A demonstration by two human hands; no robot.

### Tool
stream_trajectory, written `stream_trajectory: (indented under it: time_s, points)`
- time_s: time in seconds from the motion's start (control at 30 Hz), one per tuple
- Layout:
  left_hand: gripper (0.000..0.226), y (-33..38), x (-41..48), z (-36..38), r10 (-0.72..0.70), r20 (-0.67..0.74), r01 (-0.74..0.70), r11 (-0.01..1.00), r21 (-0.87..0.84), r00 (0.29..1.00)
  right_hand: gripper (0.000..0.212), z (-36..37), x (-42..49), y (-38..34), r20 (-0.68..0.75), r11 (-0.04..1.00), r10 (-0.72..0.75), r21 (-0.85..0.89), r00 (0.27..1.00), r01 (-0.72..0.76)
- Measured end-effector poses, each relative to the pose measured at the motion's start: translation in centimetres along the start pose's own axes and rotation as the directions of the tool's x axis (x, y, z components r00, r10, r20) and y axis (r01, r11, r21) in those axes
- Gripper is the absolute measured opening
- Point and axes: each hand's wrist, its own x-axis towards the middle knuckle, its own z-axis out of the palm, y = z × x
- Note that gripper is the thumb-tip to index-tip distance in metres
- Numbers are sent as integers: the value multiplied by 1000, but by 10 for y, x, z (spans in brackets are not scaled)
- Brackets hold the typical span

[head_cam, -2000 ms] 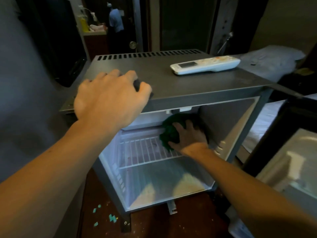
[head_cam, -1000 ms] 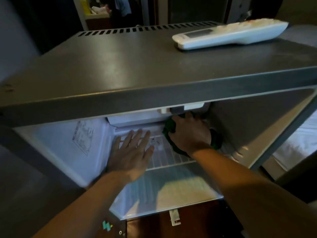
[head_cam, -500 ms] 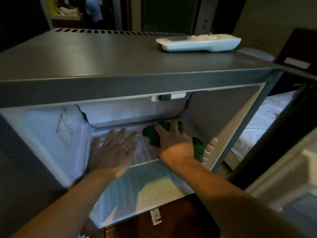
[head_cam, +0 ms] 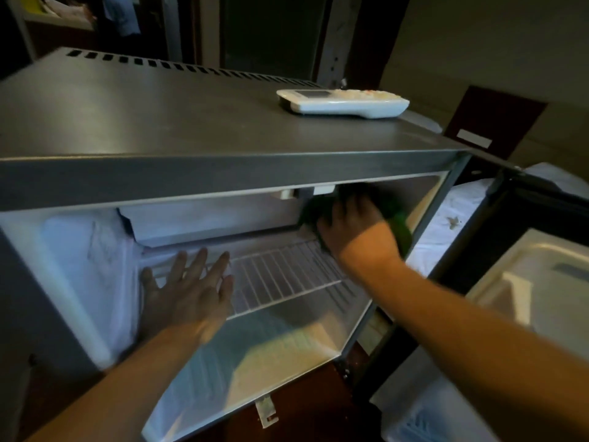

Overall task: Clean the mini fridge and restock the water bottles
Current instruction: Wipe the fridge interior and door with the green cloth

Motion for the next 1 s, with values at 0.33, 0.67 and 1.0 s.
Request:
stream_trajectory:
  time_s: [0.33,0.67,1.0]
  points:
    - [54,2,-2,-5,3,41,-4,1000,18,999,37,-9,38,42,-296,981,157,-60,942,-182]
    - [53,4,-3,-5,-3,22,4,999,-34,1000,43,26,4,6,-134,997,-81,4,988,82]
    - [53,2,0,-3,-13,-3,13,1000,-29,1000,38,51,-1,-34,-9,986,-13,166,1000,15]
